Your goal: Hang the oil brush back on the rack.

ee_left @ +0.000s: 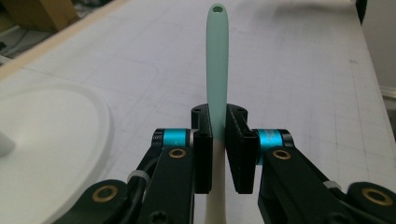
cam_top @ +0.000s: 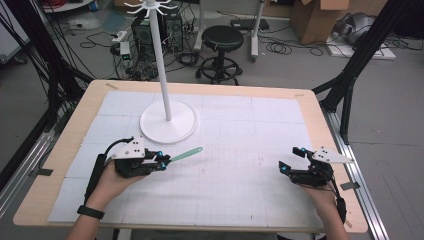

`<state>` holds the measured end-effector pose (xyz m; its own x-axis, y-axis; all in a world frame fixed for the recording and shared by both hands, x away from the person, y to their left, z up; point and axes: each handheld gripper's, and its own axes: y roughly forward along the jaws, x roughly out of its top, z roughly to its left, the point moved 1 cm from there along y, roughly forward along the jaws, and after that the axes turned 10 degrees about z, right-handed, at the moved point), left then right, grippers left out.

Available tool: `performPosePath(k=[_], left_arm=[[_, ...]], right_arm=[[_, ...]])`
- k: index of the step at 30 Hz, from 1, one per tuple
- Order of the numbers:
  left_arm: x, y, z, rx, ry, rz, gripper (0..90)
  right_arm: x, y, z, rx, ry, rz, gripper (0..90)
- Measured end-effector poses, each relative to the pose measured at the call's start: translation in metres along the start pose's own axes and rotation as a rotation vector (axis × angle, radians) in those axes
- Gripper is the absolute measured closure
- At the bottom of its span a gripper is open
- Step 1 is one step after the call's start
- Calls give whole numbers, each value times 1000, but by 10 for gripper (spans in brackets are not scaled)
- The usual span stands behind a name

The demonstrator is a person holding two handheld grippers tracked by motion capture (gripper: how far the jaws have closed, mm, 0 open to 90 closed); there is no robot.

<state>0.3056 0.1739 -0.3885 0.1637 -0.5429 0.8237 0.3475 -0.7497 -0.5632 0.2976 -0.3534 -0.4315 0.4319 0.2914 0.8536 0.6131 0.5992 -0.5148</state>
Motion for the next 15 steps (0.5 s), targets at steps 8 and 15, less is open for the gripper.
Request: performPosePath(k=[8, 15], left_arm=[[17, -35, 15, 133, -28, -107, 817], [36, -73, 30, 269, -76, -266, 818]], right_arm=[[0, 1, -1, 1, 3, 6, 168], [0, 1, -1, 1, 6, 11, 168]])
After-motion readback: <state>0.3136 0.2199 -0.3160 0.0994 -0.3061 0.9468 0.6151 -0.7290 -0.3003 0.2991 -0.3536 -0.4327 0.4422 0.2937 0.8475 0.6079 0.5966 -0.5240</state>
